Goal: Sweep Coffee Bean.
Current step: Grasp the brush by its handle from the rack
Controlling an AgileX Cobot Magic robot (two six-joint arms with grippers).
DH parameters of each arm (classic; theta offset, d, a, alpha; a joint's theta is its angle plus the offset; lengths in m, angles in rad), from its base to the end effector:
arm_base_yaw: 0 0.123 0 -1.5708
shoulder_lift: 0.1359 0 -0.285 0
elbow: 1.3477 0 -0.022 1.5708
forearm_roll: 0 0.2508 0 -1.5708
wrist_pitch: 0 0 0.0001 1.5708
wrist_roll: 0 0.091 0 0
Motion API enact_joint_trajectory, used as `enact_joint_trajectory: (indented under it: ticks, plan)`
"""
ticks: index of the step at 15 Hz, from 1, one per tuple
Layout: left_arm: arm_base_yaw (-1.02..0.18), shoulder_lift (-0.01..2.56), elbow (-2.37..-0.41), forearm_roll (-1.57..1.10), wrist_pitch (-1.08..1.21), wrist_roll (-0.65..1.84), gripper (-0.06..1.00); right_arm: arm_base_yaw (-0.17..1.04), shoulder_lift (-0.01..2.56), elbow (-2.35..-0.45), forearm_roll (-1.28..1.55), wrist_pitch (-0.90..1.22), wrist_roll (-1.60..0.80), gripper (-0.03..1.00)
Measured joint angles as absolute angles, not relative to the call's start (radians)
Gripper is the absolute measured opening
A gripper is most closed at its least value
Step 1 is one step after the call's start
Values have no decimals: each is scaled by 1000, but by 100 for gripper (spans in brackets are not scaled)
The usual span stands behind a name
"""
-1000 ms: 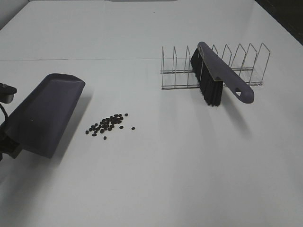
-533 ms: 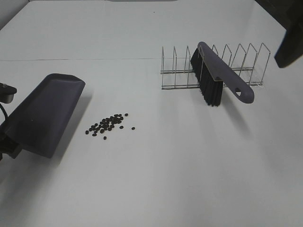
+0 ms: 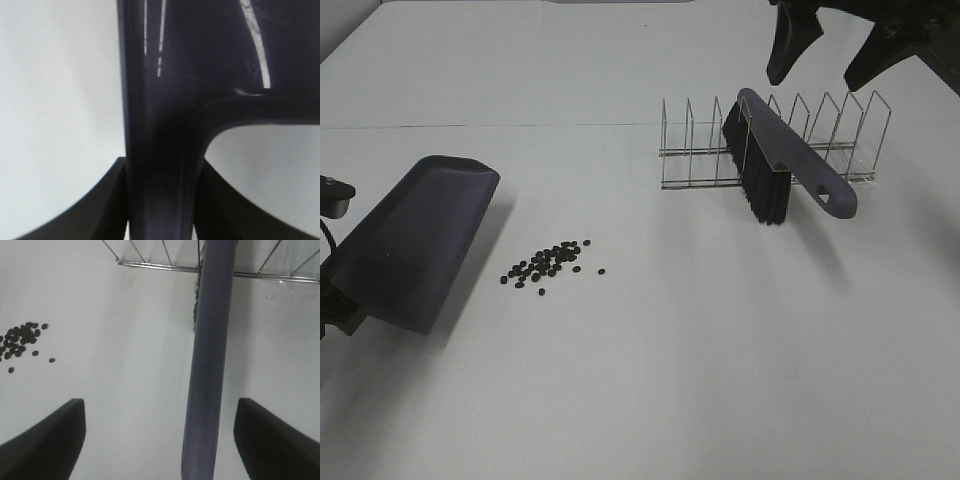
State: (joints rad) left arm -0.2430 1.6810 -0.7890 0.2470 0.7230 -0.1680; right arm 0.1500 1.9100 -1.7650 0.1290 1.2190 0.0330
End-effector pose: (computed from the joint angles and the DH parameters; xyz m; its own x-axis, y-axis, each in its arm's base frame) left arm 0.2601 -0.0493 0.1443 -0.9645 0.2583 -0.0552 0.2465 0.9554 0.1626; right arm 0.4021 0.0719 0.2975 -0.9569 -0.0667 -0.2825 -0.1093 0.9844 0.1378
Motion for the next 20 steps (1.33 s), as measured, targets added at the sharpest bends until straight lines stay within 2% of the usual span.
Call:
enact_joint_trajectory:
  ticks: [5,8,16,20]
  plan:
    - [-243,1681,-789,247,723,-168,33,150,2148,-1975,126,1218,33,76]
    - [-243,1681,-789,247,723,-168,33,150,2224,-2037,97,1218,33,76]
    - [-243,1681,-789,246,723,-168,33,150,2349,-2050,48,1217,33,76]
    - [-243,1681,-789,242,723,-168,33,150,2376,-2051,49,1148,54,76]
